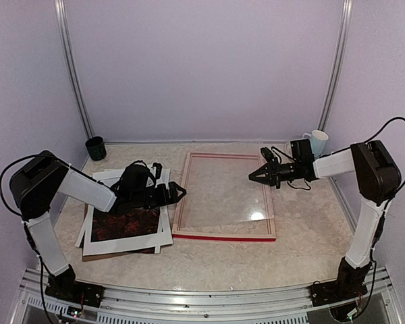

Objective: Put the photo into the frame
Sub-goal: Place the glass panel at the frame body.

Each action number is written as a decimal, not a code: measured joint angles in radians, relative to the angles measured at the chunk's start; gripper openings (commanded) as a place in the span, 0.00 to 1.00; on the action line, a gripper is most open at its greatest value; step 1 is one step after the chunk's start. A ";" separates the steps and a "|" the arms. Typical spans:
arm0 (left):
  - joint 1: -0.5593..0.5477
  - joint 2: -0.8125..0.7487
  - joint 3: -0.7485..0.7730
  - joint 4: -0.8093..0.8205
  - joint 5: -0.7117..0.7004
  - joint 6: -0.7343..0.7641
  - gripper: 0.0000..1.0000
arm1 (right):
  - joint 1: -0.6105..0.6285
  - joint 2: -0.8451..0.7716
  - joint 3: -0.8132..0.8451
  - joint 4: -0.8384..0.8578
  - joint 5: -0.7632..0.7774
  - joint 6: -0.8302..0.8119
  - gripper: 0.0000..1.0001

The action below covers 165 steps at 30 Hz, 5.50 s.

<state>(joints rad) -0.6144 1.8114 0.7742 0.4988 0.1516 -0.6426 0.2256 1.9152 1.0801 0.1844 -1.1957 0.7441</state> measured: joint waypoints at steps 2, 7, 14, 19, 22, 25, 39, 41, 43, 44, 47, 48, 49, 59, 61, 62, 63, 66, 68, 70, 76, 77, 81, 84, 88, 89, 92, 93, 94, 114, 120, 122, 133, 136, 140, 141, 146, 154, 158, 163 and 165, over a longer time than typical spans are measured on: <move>0.000 -0.003 0.000 0.000 -0.001 0.000 0.99 | 0.000 0.000 -0.006 0.016 0.000 0.010 0.03; 0.000 -0.019 0.000 0.000 -0.003 0.000 0.99 | 0.000 0.001 -0.041 0.031 0.000 0.013 0.03; 0.000 -0.022 0.000 0.002 -0.002 0.000 0.99 | 0.000 0.050 -0.049 0.070 0.000 0.023 0.04; 0.000 -0.023 0.000 0.001 -0.002 0.000 0.99 | 0.000 0.082 -0.049 0.073 0.002 0.021 0.04; 0.000 -0.023 0.000 0.002 -0.002 0.000 0.99 | 0.000 0.082 -0.049 0.067 0.003 0.008 0.05; 0.000 -0.023 0.000 0.002 -0.002 0.000 0.99 | -0.001 0.082 -0.048 0.060 0.006 -0.002 0.11; 0.000 -0.023 0.000 0.002 -0.001 -0.001 0.99 | -0.004 0.104 -0.026 -0.027 0.028 -0.076 0.25; 0.000 -0.022 0.000 0.002 -0.001 -0.001 0.99 | -0.005 0.108 -0.024 -0.037 0.031 -0.082 0.26; 0.000 -0.022 0.000 0.002 0.000 -0.001 0.99 | -0.006 0.110 -0.022 -0.042 0.031 -0.085 0.26; 0.000 -0.022 0.000 0.002 0.000 -0.001 0.99 | -0.007 0.110 -0.022 -0.042 0.031 -0.085 0.25; 0.000 -0.022 0.000 0.002 0.001 -0.002 0.99 | -0.007 0.110 -0.022 -0.033 0.028 -0.073 0.22; 0.000 -0.022 0.000 0.002 0.001 -0.002 0.99 | -0.007 0.110 -0.022 -0.028 0.027 -0.068 0.20; 0.000 -0.022 0.000 0.002 0.002 -0.001 0.99 | -0.007 0.110 -0.022 -0.020 0.024 -0.061 0.17; -0.008 -0.020 0.000 0.002 0.005 -0.001 0.99 | -0.011 0.110 -0.036 0.184 -0.037 0.100 0.04; -0.009 -0.020 0.000 0.002 0.005 -0.001 0.99 | -0.011 0.109 -0.045 0.236 -0.046 0.138 0.04; -0.009 -0.020 0.000 0.002 0.005 -0.001 0.99 | -0.012 0.108 -0.050 0.260 -0.050 0.158 0.04; -0.009 -0.020 0.000 0.002 0.005 -0.001 0.99 | -0.012 0.108 -0.055 0.285 -0.054 0.177 0.04; -0.009 -0.020 0.000 0.002 0.005 -0.001 0.99 | -0.013 0.105 -0.061 0.322 -0.058 0.211 0.04; -0.009 -0.020 0.000 0.002 0.005 -0.001 0.99 | -0.013 0.104 -0.062 0.347 -0.059 0.228 0.04; -0.009 -0.020 0.000 0.002 0.005 -0.001 0.99 | -0.013 0.104 -0.071 0.384 -0.061 0.251 0.04; -0.009 -0.020 0.000 0.003 0.005 -0.002 0.99 | -0.013 0.105 -0.084 0.414 -0.060 0.271 0.05; -0.009 -0.020 0.000 0.002 0.005 -0.001 0.99 | -0.013 0.105 -0.084 0.415 -0.060 0.271 0.06; -0.009 -0.020 0.000 0.003 0.005 -0.002 0.99 | -0.013 0.113 -0.082 0.406 -0.059 0.257 0.06; -0.009 -0.020 0.000 0.003 0.005 -0.001 0.99 | -0.013 0.130 -0.078 0.381 -0.056 0.230 0.07; -0.009 -0.020 0.000 0.003 0.005 -0.002 0.99 | -0.013 0.151 -0.078 0.364 -0.054 0.210 0.07; -0.009 -0.020 0.000 0.003 0.005 -0.002 0.99 | -0.013 0.154 -0.078 0.360 -0.053 0.208 0.07; -0.009 -0.020 0.000 0.003 0.005 -0.002 0.99 | -0.013 0.158 -0.078 0.353 -0.053 0.200 0.09; -0.009 -0.020 0.000 0.003 0.005 -0.002 0.99 | -0.013 0.159 -0.078 0.352 -0.053 0.198 0.10; -0.009 -0.020 0.000 0.003 0.005 -0.002 0.99 | -0.013 0.159 -0.078 0.351 -0.053 0.196 0.10; -0.032 -0.002 0.000 0.010 0.008 -0.003 0.99 | -0.006 0.161 -0.075 0.342 -0.049 0.212 0.15; -0.042 0.005 0.001 0.010 0.010 -0.003 0.99 | -0.006 0.161 -0.075 0.344 -0.048 0.230 0.20; -0.045 0.009 0.003 0.010 0.014 -0.003 0.99 | -0.005 0.161 -0.075 0.344 -0.045 0.230 0.21; -0.056 0.023 0.019 0.010 0.028 -0.003 0.99 | 0.003 0.161 -0.075 0.383 -0.040 0.274 0.19; -0.057 0.029 0.019 0.010 0.029 -0.004 0.99 | 0.004 0.162 -0.068 0.390 -0.041 0.290 0.19; -0.061 0.032 0.019 0.010 0.031 -0.004 0.99 | 0.005 0.163 -0.058 0.390 -0.040 0.293 0.19; -0.061 0.033 0.019 0.010 0.032 -0.004 0.99 | 0.006 0.166 -0.057 0.390 -0.040 0.292 0.18; -0.061 0.035 0.020 0.010 0.033 -0.004 0.99 | 0.011 0.188 -0.056 0.386 -0.032 0.287 0.19; -0.061 0.036 0.020 0.010 0.033 -0.005 0.99 | 0.021 0.196 -0.026 0.291 -0.003 0.225 0.30; -0.061 0.036 0.020 0.010 0.032 -0.005 0.99 | 0.021 0.196 -0.006 0.224 0.015 0.179 0.36; -0.061 0.037 0.020 0.010 0.032 -0.005 0.99 | 0.022 0.196 0.012 0.139 0.042 0.124 0.41; -0.061 0.037 0.020 0.010 0.033 -0.005 0.99 | 0.022 0.196 0.017 0.114 0.052 0.108 0.44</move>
<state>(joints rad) -0.6758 1.8488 0.7940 0.5091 0.1844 -0.6479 0.2478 2.1113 1.0973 0.2981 -1.1439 0.8524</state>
